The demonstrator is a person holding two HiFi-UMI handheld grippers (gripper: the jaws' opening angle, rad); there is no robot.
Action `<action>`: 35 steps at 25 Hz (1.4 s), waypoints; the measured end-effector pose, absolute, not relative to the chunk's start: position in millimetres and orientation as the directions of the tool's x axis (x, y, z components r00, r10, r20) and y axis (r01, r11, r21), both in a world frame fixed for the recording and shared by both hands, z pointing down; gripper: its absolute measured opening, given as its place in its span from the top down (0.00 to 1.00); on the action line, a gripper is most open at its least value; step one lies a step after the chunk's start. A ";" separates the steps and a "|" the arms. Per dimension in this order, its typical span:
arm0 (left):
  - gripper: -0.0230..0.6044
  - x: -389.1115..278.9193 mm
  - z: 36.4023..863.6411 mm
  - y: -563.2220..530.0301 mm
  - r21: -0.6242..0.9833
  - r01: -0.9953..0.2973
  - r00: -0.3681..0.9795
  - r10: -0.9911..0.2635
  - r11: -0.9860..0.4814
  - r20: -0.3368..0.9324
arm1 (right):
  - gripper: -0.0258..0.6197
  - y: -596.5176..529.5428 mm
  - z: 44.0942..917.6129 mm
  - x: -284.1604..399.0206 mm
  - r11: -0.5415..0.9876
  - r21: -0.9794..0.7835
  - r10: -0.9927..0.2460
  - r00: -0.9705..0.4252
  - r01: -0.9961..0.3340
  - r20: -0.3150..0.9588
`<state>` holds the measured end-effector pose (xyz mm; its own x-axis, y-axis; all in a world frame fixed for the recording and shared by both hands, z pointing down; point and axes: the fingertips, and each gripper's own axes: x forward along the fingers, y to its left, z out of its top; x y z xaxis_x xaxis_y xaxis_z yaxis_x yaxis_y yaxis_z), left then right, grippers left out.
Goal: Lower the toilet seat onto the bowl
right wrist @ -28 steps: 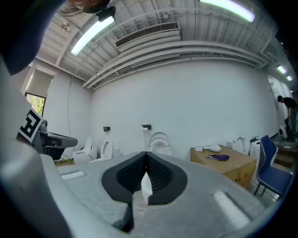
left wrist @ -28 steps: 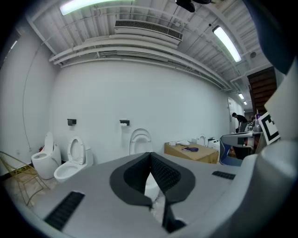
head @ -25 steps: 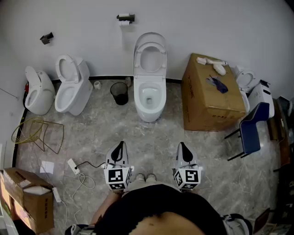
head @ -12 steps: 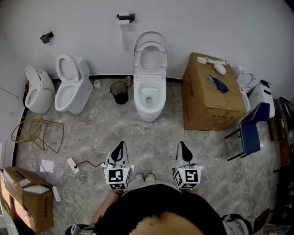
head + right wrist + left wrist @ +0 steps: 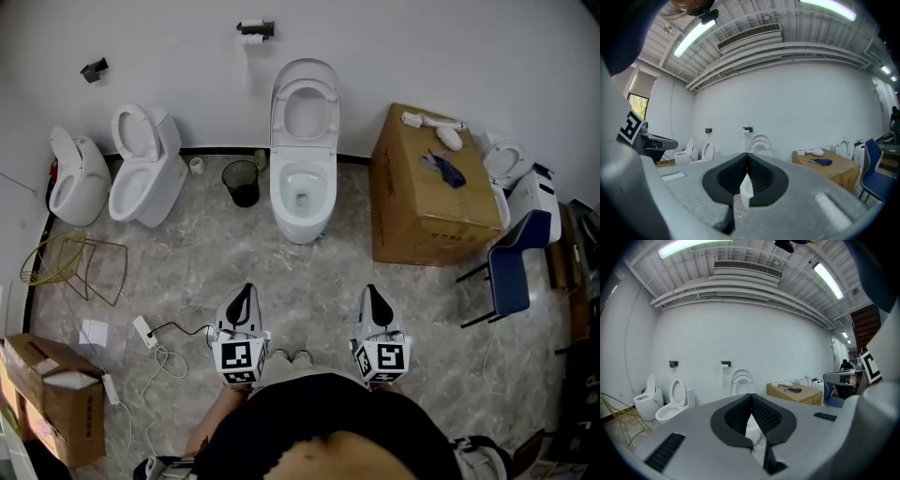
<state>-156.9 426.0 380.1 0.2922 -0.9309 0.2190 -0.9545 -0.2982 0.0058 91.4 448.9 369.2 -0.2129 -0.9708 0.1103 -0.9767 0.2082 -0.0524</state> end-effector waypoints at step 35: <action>0.96 -148.9 399.0 202.4 -0.027 -0.954 0.285 -0.932 -0.298 0.222 | 0.95 218.3 381.9 101.6 0.197 0.015 -0.976 -0.195 -0.980 0.096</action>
<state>-148.9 202.4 399.0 0.2855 -0.9324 0.2218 -0.9541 -0.2984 -0.0265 101.6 218.3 381.9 -0.1949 -0.9761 0.0964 -0.9802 0.1973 0.0153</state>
